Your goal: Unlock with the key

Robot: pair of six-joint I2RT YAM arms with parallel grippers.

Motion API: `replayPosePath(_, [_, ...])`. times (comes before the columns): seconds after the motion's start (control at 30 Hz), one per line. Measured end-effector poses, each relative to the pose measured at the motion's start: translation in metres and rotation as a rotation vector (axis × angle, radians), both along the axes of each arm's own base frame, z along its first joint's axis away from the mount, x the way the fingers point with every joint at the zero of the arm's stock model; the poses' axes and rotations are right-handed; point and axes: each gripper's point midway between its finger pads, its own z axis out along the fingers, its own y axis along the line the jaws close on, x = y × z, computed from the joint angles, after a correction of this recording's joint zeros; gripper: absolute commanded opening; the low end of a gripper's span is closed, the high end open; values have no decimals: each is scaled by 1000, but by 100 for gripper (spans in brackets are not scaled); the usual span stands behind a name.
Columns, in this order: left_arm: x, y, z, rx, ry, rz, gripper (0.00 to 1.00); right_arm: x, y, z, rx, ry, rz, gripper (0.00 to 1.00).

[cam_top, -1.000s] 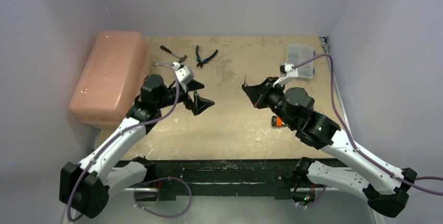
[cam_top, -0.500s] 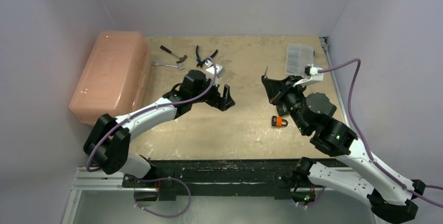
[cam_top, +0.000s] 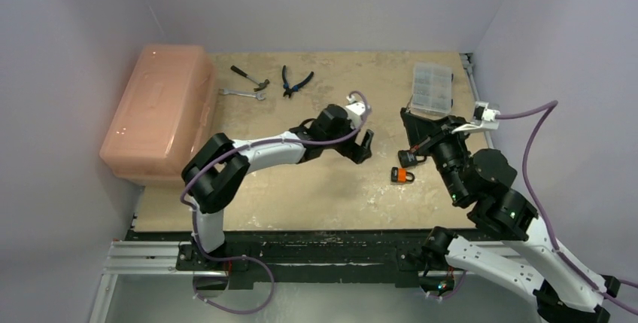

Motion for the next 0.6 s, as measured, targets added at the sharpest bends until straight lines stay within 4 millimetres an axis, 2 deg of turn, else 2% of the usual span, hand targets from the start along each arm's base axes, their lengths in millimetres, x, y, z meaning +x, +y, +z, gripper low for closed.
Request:
replayPosePath(0.13, [-20,-42,5,10,-57,-140,81,-7,-12,6,23,-20,-13,0])
replayPosePath(0.37, [-20,-80,11,42,-179,-279,85,-25,-43,28,92,-83,-49,0])
replayPosePath(0.6, [-68,-118,-13,125,-240,-537,88,-32,-56,36,104,-95,-69,0])
